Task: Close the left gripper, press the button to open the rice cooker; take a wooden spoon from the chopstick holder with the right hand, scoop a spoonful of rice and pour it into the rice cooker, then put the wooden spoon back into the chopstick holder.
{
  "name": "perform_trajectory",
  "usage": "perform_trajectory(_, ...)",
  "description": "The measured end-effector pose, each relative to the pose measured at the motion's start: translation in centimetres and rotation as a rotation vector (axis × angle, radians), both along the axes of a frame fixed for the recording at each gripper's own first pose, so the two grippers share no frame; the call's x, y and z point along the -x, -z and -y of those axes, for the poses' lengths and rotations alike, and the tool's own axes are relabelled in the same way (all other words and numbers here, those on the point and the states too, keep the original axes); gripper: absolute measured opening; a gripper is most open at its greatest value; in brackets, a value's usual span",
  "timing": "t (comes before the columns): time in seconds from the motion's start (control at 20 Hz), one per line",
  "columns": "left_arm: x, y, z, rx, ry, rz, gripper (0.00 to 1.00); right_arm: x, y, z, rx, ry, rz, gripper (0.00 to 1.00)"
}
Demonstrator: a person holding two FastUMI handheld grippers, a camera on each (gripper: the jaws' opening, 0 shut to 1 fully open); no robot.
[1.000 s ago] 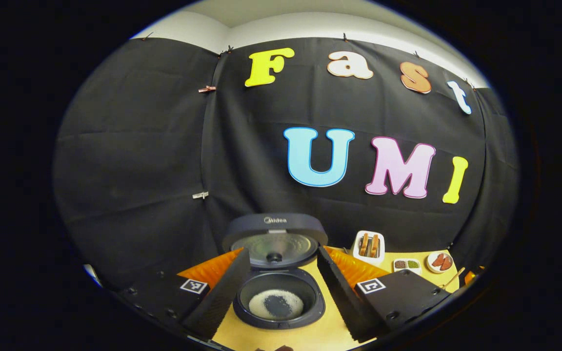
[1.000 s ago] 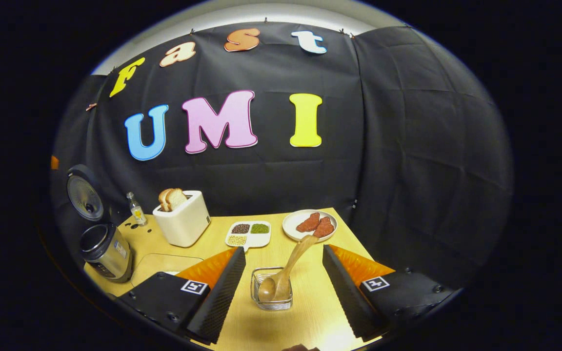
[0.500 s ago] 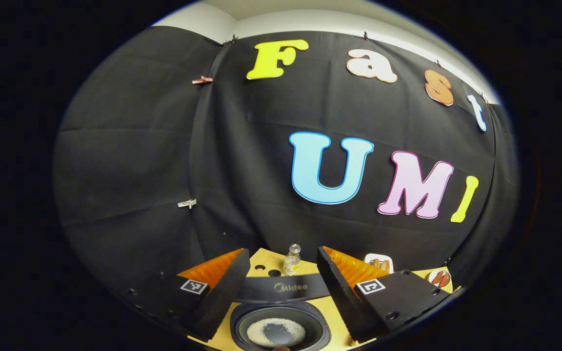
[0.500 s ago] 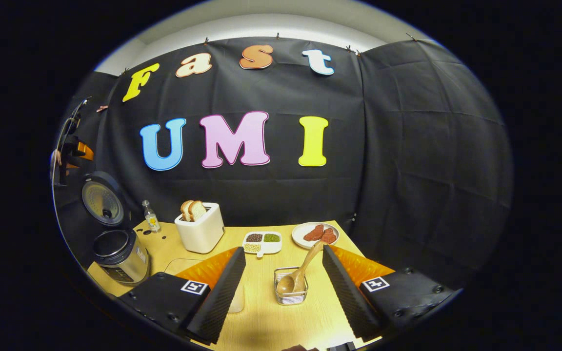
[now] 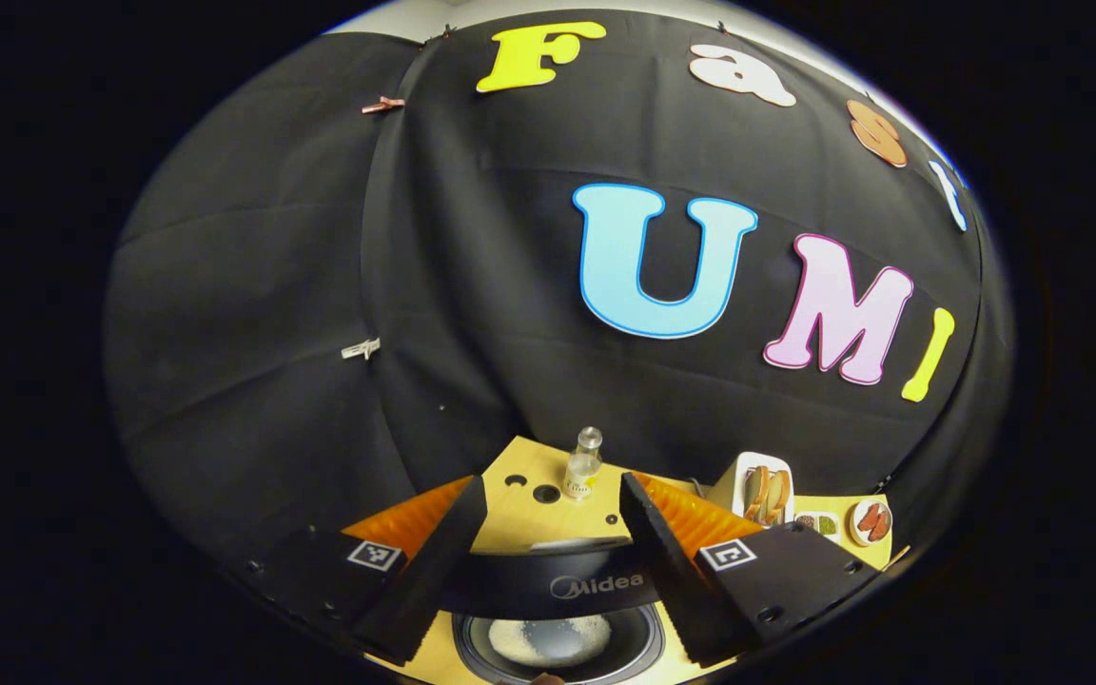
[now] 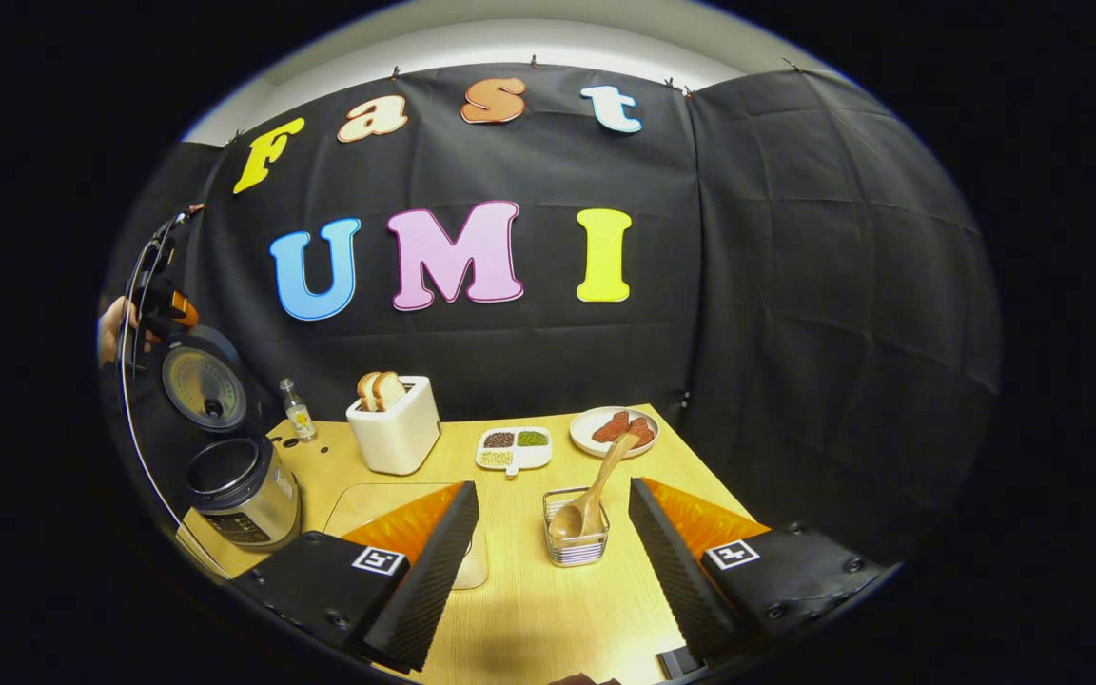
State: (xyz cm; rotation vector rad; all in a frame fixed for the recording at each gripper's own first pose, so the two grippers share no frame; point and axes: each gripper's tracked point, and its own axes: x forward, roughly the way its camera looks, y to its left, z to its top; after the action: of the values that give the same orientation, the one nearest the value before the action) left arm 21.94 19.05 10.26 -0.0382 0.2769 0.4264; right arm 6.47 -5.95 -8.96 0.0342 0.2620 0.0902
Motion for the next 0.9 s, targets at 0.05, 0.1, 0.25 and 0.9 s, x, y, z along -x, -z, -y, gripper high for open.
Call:
perform_trajectory(0.05,0.7,0.6,0.4,0.004,-0.003,-0.014,0.99,-0.3,0.0,-0.2,-0.001,-0.010,-0.001,0.98)
perform_trajectory(0.1,1.3,1.1,0.8,0.008,-0.007,-0.029,0.99,-0.6,0.2,-0.4,0.000,-0.024,-0.003,0.98)
perform_trajectory(0.25,3.9,4.2,2.5,0.022,-0.015,-0.094,0.99,-1.6,0.5,-1.2,0.005,-0.070,-0.007,0.98)
perform_trajectory(0.9,8.7,18.6,6.0,0.018,-0.062,-0.218,0.99,-2.9,3.8,-2.9,0.047,-0.232,-0.085,0.99)
